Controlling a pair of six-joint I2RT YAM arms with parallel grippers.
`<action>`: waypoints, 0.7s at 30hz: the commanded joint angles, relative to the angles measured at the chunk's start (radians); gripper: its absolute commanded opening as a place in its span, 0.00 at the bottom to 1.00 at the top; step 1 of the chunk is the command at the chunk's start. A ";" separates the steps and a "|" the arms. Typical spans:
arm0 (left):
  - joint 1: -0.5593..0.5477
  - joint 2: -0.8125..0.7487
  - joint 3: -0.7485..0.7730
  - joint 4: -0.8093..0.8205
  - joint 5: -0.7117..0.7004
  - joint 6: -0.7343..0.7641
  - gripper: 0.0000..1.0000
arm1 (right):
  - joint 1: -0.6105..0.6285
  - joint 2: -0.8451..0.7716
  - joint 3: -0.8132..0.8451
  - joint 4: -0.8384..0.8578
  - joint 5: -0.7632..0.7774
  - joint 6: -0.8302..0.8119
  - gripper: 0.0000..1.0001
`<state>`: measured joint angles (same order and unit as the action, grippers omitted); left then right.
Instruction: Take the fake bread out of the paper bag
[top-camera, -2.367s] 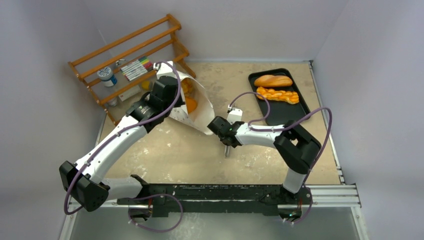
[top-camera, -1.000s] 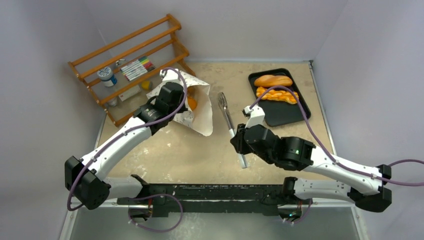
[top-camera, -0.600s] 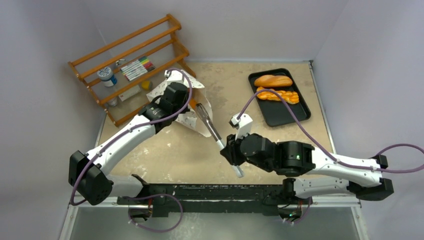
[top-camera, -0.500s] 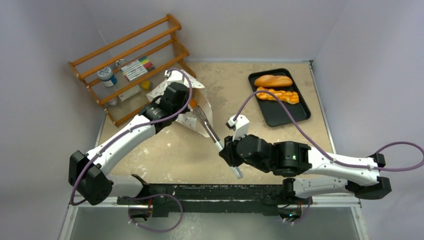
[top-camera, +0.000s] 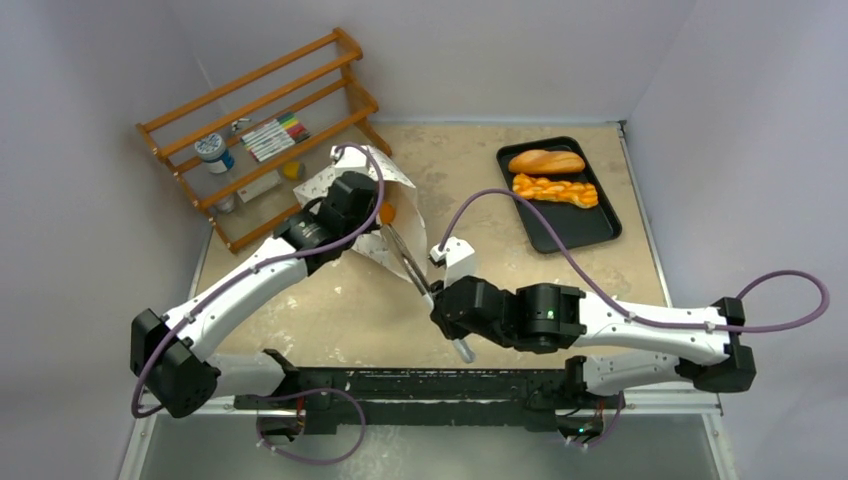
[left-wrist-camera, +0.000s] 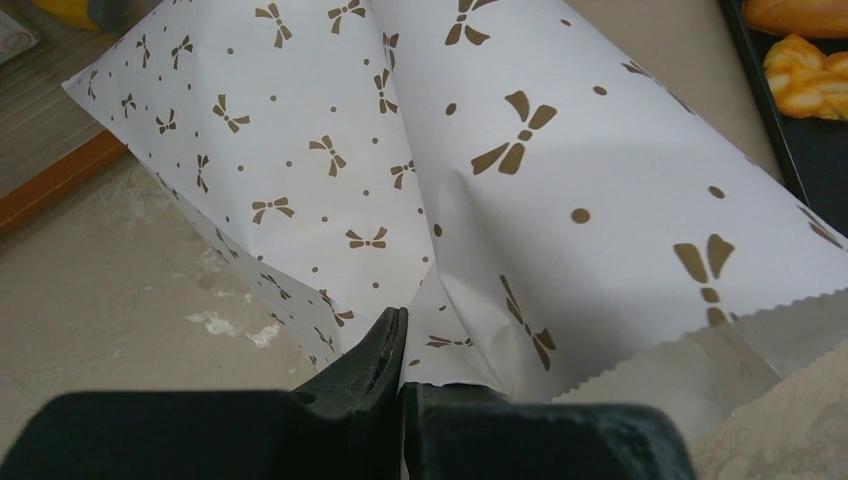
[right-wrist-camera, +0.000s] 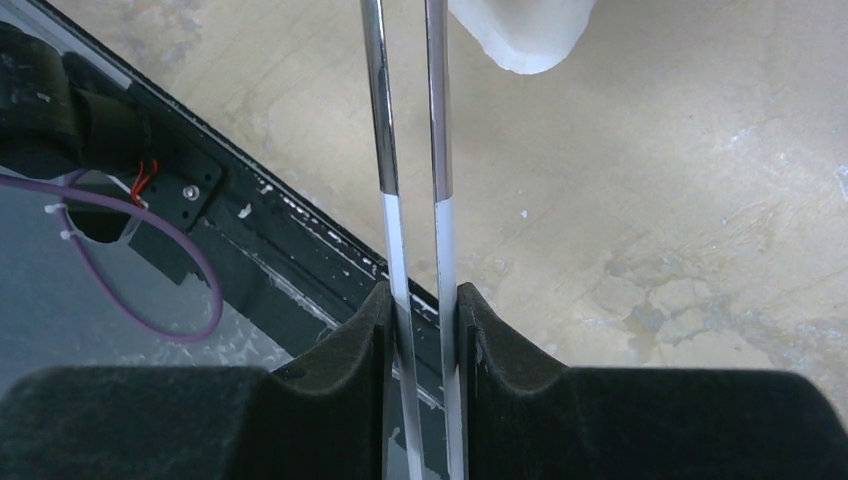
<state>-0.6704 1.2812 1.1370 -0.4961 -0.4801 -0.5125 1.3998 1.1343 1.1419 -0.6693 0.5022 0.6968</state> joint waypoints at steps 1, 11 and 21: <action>-0.006 -0.085 -0.026 -0.028 -0.036 -0.001 0.00 | -0.002 0.030 0.061 -0.036 0.047 0.053 0.21; -0.006 -0.180 -0.064 -0.062 -0.034 -0.005 0.00 | -0.027 0.109 0.090 -0.045 0.036 0.059 0.19; -0.008 -0.256 -0.100 -0.086 -0.005 -0.012 0.00 | -0.090 0.229 0.162 -0.009 -0.035 0.046 0.20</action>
<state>-0.6796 1.0660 1.0466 -0.5800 -0.4744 -0.5156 1.3273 1.3228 1.2217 -0.7162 0.4843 0.7406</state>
